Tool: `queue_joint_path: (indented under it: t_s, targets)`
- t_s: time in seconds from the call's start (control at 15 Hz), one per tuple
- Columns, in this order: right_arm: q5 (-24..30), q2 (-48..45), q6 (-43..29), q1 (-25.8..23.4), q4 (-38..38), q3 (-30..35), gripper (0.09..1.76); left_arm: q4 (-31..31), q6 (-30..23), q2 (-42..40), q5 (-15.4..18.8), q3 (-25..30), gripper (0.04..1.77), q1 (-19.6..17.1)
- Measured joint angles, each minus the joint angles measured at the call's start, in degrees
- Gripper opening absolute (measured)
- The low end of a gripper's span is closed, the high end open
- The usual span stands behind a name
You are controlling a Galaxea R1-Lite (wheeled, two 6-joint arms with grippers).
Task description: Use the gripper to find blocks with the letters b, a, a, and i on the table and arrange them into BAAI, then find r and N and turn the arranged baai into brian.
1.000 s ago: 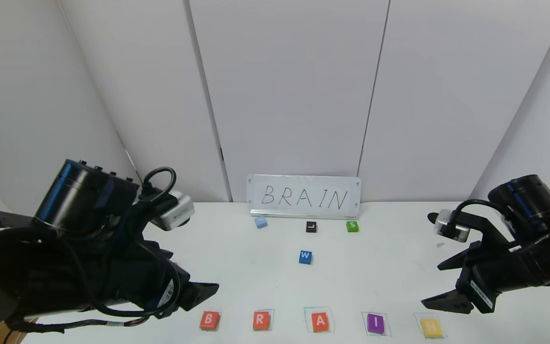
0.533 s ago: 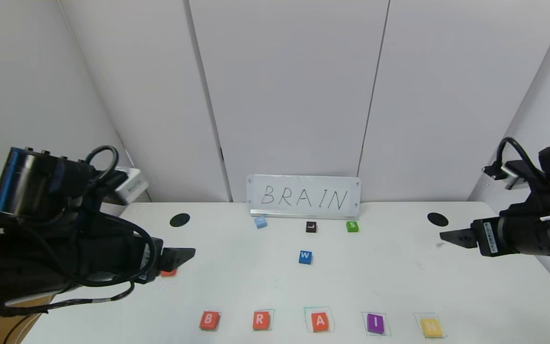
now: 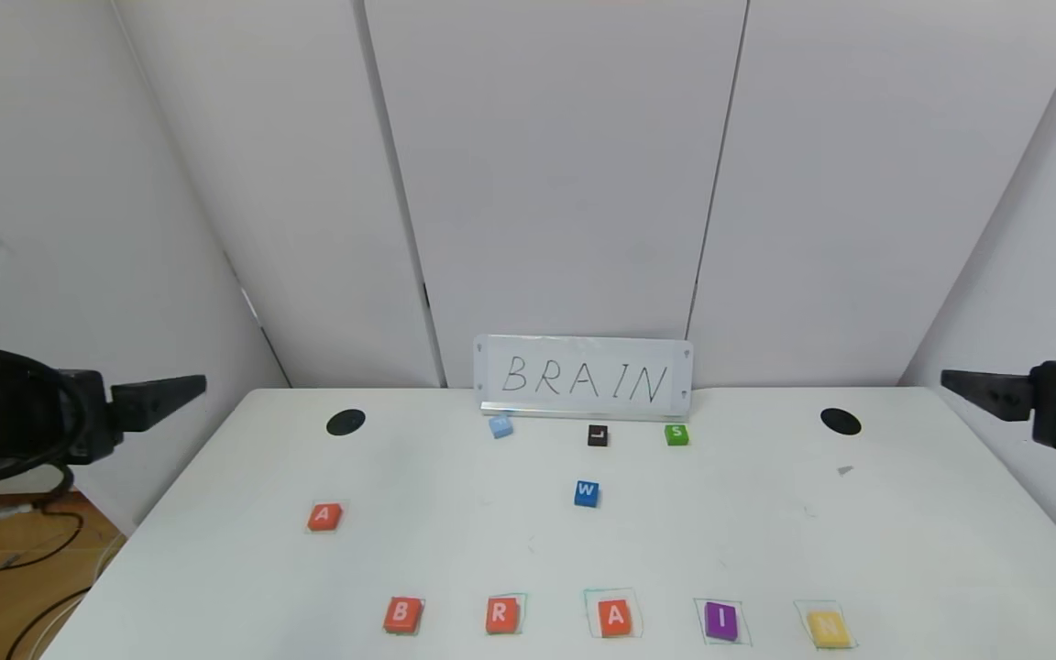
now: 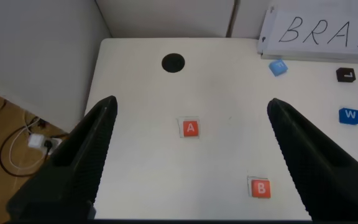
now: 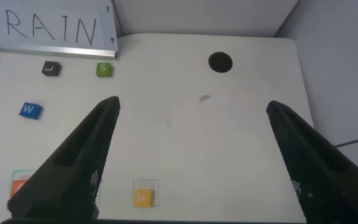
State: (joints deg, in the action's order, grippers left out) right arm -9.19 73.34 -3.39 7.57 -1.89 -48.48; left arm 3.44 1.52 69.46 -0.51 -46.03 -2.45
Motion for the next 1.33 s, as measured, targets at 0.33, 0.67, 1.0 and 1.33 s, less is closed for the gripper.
queue_joint_path:
  t_s: [0.33,0.67,1.0,1.33]
  targets:
    - [-1.0,-16.1,0.3,-0.6,0.2,4.3,1.7,-0.2,0.3,-11.9,5.1,4.0,1.72,-3.2]
    - [-4.9,-31.5,4.7,-0.8,1.2,6.2,1.71,-0.2,0.1,-26.3,5.7,7.8,1.72,-2.9]
    - [-4.8,-45.0,6.8,-3.7,8.1,6.8,1.71,-2.3,0.2,-42.5,8.4,9.1,1.72,-2.6]
    - [0.0,-57.9,8.2,-8.3,15.5,7.3,1.71,-7.2,0.5,-52.2,9.8,9.2,1.72,-2.6]
